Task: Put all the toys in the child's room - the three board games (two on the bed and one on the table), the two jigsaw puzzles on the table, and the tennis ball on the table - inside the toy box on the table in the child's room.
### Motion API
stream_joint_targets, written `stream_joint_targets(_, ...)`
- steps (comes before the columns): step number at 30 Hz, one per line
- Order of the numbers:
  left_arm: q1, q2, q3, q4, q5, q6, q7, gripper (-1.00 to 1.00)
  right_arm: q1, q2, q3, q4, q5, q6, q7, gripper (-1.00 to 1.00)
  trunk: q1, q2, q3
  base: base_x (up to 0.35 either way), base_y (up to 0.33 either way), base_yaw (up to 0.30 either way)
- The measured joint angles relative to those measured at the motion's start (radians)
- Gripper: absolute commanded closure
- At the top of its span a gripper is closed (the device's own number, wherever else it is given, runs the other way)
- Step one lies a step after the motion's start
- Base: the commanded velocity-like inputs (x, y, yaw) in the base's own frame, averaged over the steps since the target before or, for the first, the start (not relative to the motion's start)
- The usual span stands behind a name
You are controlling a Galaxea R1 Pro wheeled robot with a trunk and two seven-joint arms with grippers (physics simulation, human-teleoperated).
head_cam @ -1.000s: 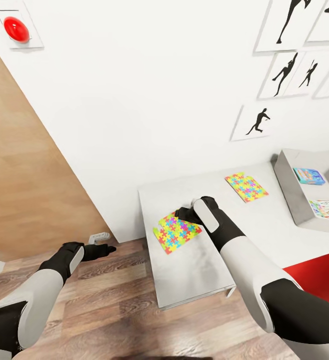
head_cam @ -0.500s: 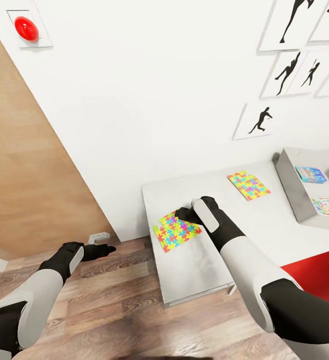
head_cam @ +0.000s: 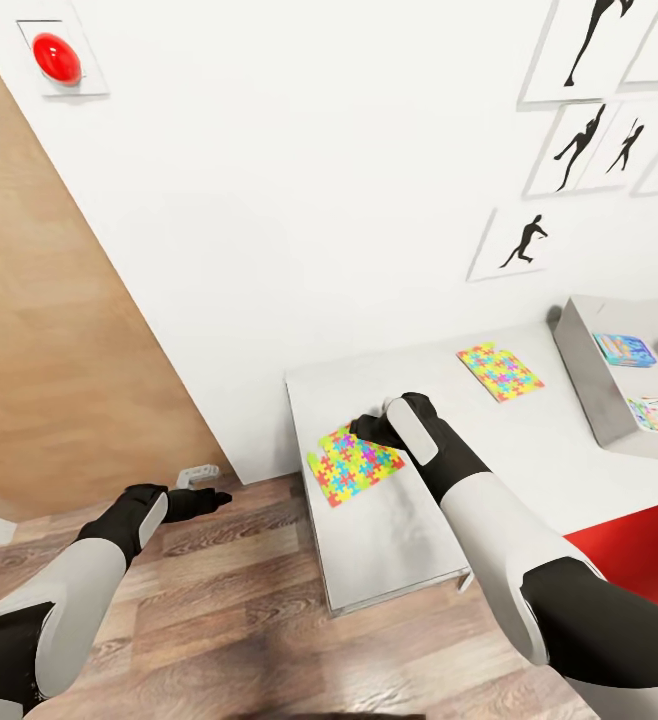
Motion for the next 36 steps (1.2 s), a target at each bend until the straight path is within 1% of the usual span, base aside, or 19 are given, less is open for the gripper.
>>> stream_joint_targets(16, 0.000, 0.000, 0.000, 0.000, 0.000, 0.000, 0.000, -1.00, 0.000, 0.000, 0.000, 0.000, 0.000, 0.000, 0.000, -1.00, 0.000, 0.000, 0.000, -0.017, 0.025, 0.000)
stream_joint_targets(36, 0.000, -0.002, 0.000, 0.000, 0.000, 0.000, 0.000, -1.00, 0.000, 0.000, 0.000, 0.000, 0.000, 0.000, 0.001, -1.00, 0.000, 0.000, 0.000, -0.017, 0.090, 0.000)
